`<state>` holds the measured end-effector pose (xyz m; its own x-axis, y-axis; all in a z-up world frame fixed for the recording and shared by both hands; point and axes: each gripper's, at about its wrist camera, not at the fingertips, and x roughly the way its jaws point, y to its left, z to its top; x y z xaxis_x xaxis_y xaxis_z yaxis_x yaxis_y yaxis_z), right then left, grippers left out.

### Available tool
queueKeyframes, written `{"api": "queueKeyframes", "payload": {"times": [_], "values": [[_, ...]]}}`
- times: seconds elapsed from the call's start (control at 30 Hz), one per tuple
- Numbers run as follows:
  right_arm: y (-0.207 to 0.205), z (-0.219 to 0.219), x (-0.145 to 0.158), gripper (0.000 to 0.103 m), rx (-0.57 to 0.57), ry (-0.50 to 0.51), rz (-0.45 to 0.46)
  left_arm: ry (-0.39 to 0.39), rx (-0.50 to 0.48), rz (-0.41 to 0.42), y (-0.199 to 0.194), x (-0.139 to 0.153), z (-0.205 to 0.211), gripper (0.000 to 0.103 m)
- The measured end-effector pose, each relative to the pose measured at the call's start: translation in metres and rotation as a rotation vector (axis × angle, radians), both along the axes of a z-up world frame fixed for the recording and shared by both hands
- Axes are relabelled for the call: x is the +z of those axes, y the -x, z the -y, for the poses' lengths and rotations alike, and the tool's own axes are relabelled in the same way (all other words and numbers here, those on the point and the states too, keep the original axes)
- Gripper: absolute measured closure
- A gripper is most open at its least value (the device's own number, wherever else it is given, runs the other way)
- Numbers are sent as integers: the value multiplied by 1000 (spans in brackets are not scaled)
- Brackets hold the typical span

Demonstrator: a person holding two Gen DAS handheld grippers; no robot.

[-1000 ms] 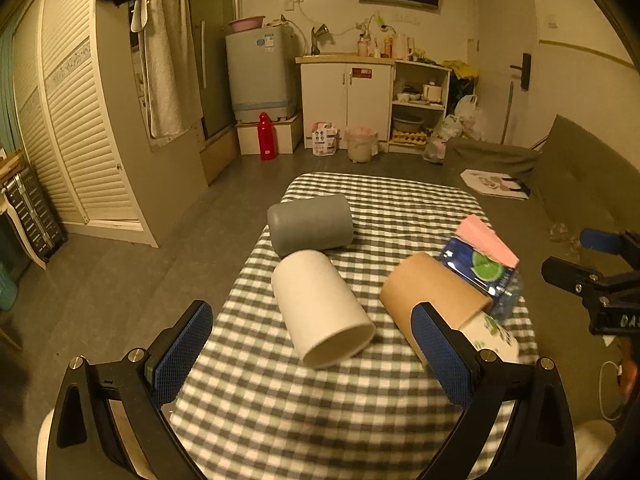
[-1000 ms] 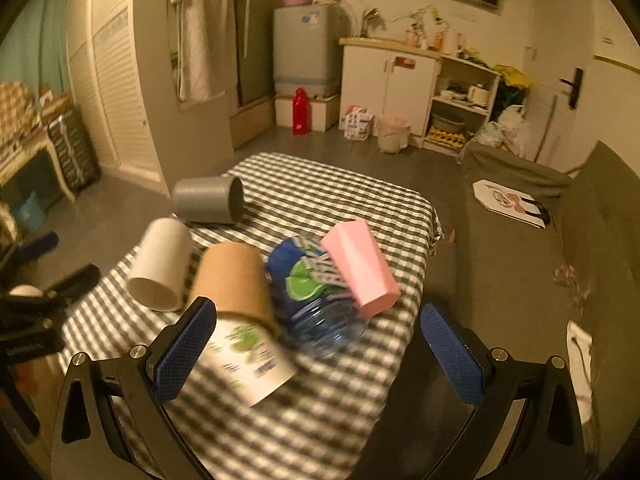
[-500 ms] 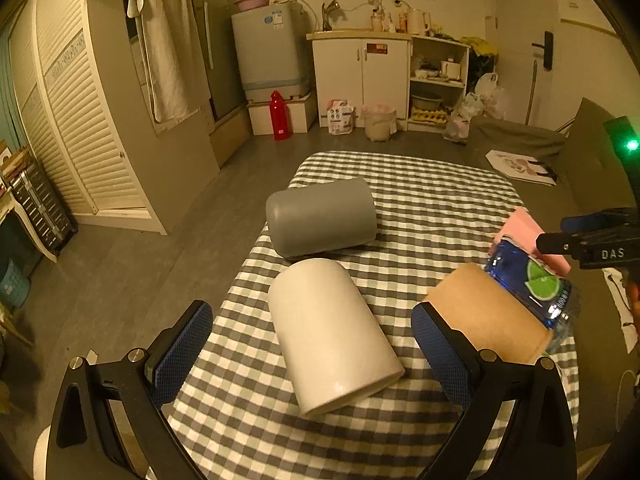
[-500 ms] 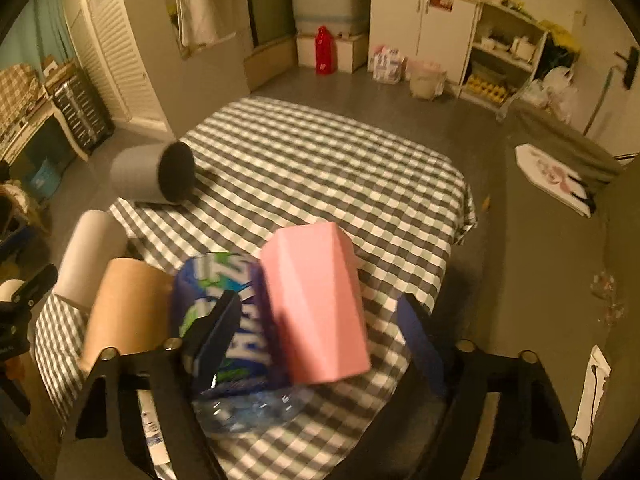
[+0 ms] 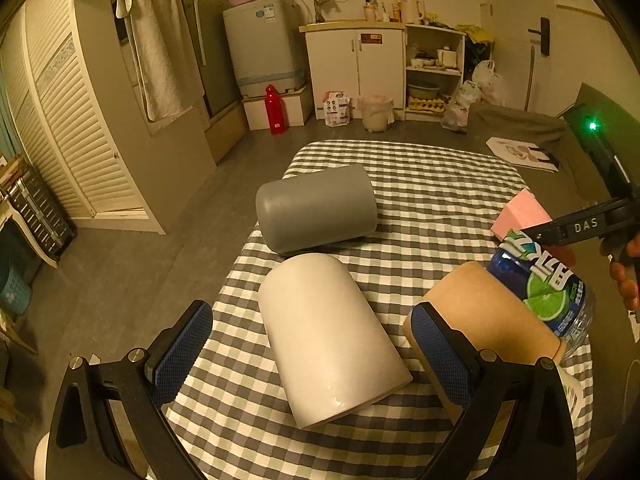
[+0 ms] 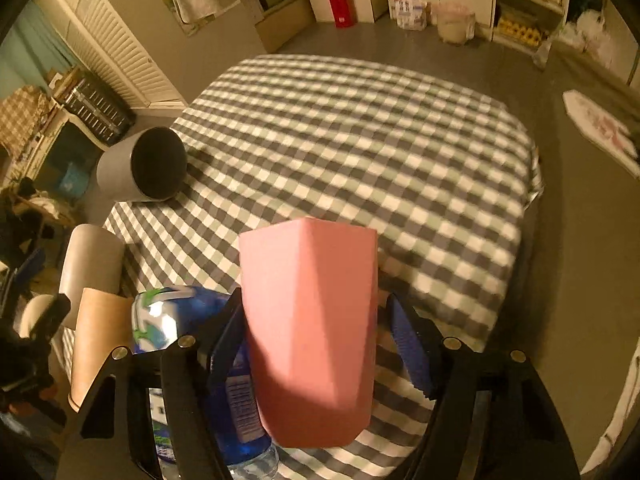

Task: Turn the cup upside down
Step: 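Lift the pink cup with the right gripper and carry it toward the left tool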

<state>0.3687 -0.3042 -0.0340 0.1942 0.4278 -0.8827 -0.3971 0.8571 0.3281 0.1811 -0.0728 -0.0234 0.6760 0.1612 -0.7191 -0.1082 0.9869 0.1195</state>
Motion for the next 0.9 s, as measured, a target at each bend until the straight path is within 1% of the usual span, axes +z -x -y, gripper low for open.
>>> {"api": "queueKeyframes", "payload": {"times": [0.07,0.13,0.23,0.3,0.47,0.53,0.57,0.63,0.7,0.77,0.83,0.9], "values": [[2,-1,1,42,-18,14,8,3,-1,3,1,1,0,1],[5,5,6,42,-62,1,10,8,0,10,4,4,-2,1],[16,17,26,43,-128,2,48,12,4,24,10,10,-5,1],[30,23,46,43,-156,2,86,19,6,39,17,18,-8,1],[83,22,108,43,-195,3,176,52,8,81,38,40,-18,1],[117,13,133,43,-218,8,214,67,3,98,49,48,-23,1],[126,10,140,43,-224,8,219,78,-1,112,57,53,-27,1],[164,-9,155,43,-233,18,243,90,-7,131,70,59,-35,1],[195,-29,160,43,-231,22,250,96,-14,149,86,63,-43,1],[222,-53,155,43,-235,5,239,92,-15,161,101,63,-52,1],[241,-71,144,43,-252,-27,213,85,-7,164,116,59,-62,1],[254,-92,125,43,-276,-47,175,83,6,164,127,54,-72,1]]}}
